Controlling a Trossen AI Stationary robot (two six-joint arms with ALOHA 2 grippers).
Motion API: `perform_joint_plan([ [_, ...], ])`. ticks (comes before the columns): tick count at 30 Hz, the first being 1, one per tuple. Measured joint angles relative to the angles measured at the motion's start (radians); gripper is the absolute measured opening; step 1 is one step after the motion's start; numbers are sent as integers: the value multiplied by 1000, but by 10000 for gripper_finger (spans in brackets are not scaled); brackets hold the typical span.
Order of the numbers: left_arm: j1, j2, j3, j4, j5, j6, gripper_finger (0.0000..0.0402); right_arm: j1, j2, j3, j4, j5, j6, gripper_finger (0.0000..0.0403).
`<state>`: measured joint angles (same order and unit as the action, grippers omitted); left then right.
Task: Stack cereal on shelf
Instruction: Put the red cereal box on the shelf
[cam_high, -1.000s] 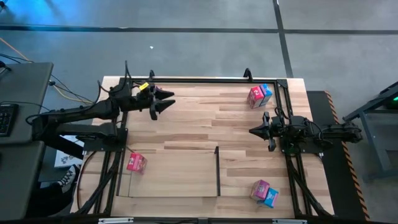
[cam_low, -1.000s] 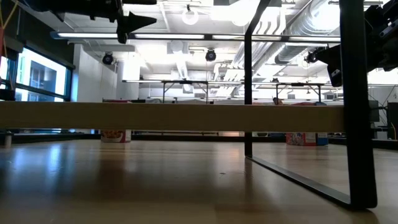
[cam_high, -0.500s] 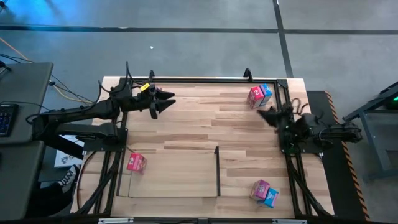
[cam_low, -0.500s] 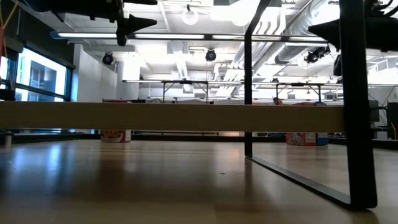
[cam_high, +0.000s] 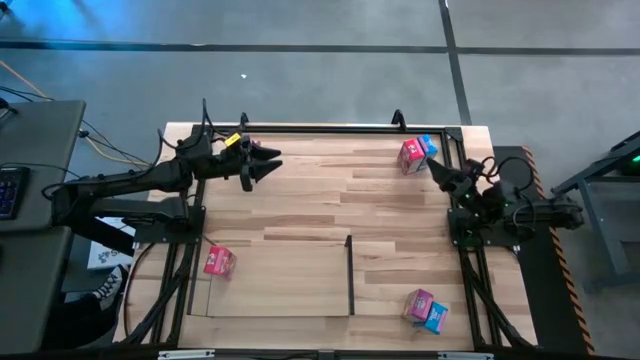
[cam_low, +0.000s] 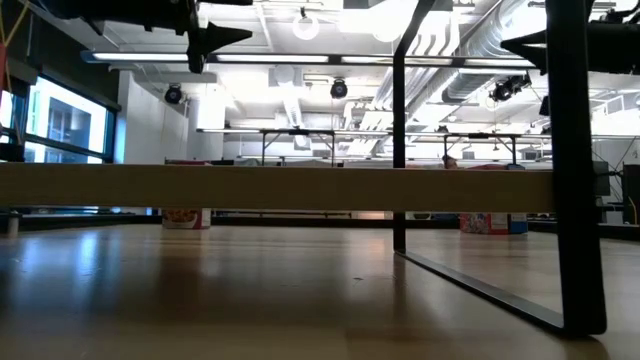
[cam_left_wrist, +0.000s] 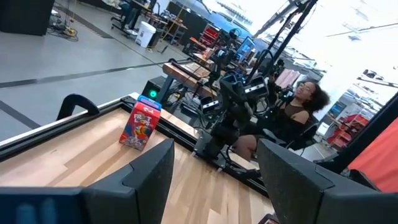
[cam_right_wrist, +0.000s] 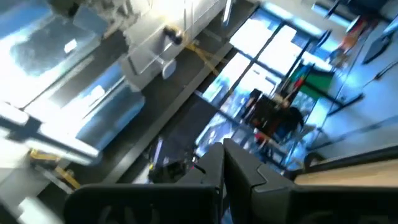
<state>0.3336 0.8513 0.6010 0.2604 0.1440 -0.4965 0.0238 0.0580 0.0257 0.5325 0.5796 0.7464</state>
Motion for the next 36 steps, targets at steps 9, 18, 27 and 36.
perform_joint_plan([
  [9, 0, 0, 0, -2, 1, 1, 222, -23, 309, 323, -384, 48, -12, 11],
  [18, 0, 0, 0, -2, 3, 23, 222, -321, 721, 774, -1149, -101, 39, 187],
  [27, 0, 0, 0, -2, 3, 64, 222, -612, 1094, 1024, -1452, -277, -95, 259],
  [36, 0, 0, 0, -1, 3, 63, 222, -654, 1304, 1057, -1520, -210, -141, 259],
])
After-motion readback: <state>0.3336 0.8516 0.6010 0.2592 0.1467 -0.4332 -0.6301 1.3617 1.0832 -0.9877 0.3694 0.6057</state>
